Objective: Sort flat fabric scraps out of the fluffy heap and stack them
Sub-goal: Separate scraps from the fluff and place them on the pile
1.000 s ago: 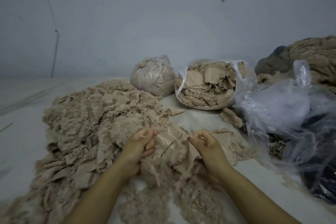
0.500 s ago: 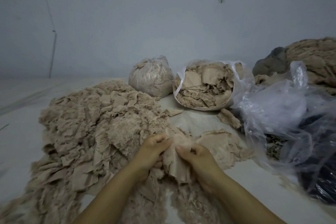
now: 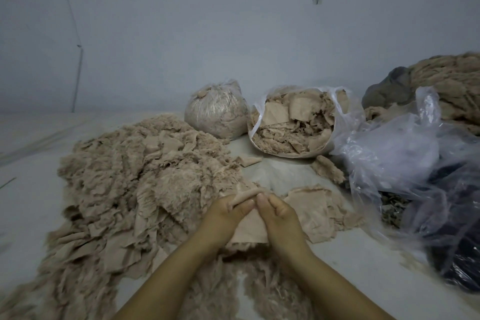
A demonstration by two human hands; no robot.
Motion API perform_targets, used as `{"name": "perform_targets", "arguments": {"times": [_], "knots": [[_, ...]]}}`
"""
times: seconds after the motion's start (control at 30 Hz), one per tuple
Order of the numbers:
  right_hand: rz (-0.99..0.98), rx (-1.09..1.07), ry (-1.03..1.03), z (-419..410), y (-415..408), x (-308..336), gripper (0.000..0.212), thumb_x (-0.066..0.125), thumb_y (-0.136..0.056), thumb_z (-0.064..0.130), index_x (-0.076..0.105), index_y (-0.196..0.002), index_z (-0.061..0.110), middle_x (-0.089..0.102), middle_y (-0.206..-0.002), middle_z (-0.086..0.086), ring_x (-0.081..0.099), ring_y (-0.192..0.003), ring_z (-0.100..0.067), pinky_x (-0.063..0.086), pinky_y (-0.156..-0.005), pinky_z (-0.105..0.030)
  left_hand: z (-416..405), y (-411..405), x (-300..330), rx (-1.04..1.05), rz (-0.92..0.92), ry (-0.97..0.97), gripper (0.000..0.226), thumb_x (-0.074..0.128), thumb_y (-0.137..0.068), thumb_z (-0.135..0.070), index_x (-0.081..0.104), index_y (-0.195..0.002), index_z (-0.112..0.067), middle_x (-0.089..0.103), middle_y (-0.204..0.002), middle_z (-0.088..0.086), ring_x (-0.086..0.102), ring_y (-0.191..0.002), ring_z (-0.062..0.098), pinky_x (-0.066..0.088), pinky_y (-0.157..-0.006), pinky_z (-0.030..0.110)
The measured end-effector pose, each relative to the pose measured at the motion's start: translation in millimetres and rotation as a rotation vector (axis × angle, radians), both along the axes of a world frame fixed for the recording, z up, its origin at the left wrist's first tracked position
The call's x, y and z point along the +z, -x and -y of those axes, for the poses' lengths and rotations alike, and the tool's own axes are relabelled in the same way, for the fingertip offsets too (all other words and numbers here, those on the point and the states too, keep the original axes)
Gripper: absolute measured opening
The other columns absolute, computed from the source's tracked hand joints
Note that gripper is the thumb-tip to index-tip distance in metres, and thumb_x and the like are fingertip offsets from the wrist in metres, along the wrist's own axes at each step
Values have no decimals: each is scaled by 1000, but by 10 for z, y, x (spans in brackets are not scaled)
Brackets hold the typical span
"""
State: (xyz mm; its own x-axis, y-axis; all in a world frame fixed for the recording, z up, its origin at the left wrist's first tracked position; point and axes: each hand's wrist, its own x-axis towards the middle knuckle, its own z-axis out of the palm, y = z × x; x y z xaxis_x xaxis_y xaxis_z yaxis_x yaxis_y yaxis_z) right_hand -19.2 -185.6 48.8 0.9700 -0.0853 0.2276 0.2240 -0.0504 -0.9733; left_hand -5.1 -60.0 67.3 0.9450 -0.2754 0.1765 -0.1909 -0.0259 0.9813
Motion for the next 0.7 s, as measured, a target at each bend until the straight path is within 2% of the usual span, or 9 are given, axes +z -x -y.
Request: {"name": "perform_targets", "arguments": {"times": [0.07, 0.13, 0.23, 0.27, 0.33, 0.4, 0.47, 0.53, 0.7], "knots": [[54, -135, 190, 77, -1, -11, 19, 48, -97, 30, 60, -84, 23, 63, -76, 7, 56, -68, 5, 43, -62, -15, -24, -23, -6, 93, -6, -6, 17, 53, -93, -10, 69, -95, -12, 70, -86, 12, 64, -73, 21, 50, -60, 22], [57, -204, 230, 203, 21, -40, 22, 50, -96, 35, 58, -78, 24, 61, -70, 9, 55, -65, 2, 42, -62, -17, -122, -51, 20, 162, -42, 40, 23, 52, -94, -10, 71, -83, -16, 71, -74, 0, 64, -67, 12, 47, -57, 18], [-40, 27, 286, 285, 146, -50, 53, 41, -89, 59, 58, -64, 15, 55, -53, 9, 51, -55, -5, 41, -59, -15, -254, -75, 79, 160, -102, -13, 20, 55, -93, -18, 71, -83, -11, 72, -79, 6, 65, -71, 16, 49, -60, 19], [-90, 127, 343, 274, 185, -56, 66, 34, -85, 67, 62, -65, 10, 58, -53, 3, 53, -54, -7, 43, -62, -15, -267, -67, 95, 127, -131, -31, 20, 57, -92, -21, 71, -86, -9, 72, -82, 10, 66, -72, 18, 50, -60, 21], [-117, 182, 396, 245, 195, -52, 79, 29, -79, 74, 64, -82, 4, 67, -78, -12, 59, -68, -14, 46, -72, -22, -256, -47, 121, 39, -197, -18, 21, 59, -90, -24, 72, -87, -7, 72, -81, 12, 66, -68, 19, 51, -60, 24], [-117, 144, 235, 221, 164, -4, 69, 41, -77, 70, 62, -98, 7, 68, -93, -7, 63, -83, -14, 51, -73, -26, -211, -14, 159, -58, -216, -28, 18, 59, -89, -21, 71, -87, -8, 72, -79, 9, 67, -66, 16, 51, -59, 23], [-140, 177, 59, 198, 139, 68, 46, 53, -81, 57, 63, -98, 16, 65, -73, 1, 62, -61, -11, 47, -53, -18, -165, 23, 193, -137, -193, -60, 14, 59, -89, -16, 70, -85, -9, 72, -72, 2, 66, -62, 10, 49, -55, 19], [-138, 199, -19, 222, 114, 80, 28, 58, -84, 44, 62, -78, 17, 49, -52, 1, 40, -38, -11, 32, -38, -18, -172, 32, 209, -163, -211, -52, 13, 61, -86, -16, 71, -80, -10, 70, -68, 1, 64, -57, 9, 47, -52, 17], [-149, 75, -210, 443, 65, 82, 32, 57, -88, 35, 58, -68, 10, 37, -44, 1, 25, -37, -8, 20, -35, -17, -391, -19, 227, -175, -259, -84, 10, 67, -75, -16, 71, -68, -10, 66, -60, 2, 60, -51, 10, 45, -49, 17]]}}
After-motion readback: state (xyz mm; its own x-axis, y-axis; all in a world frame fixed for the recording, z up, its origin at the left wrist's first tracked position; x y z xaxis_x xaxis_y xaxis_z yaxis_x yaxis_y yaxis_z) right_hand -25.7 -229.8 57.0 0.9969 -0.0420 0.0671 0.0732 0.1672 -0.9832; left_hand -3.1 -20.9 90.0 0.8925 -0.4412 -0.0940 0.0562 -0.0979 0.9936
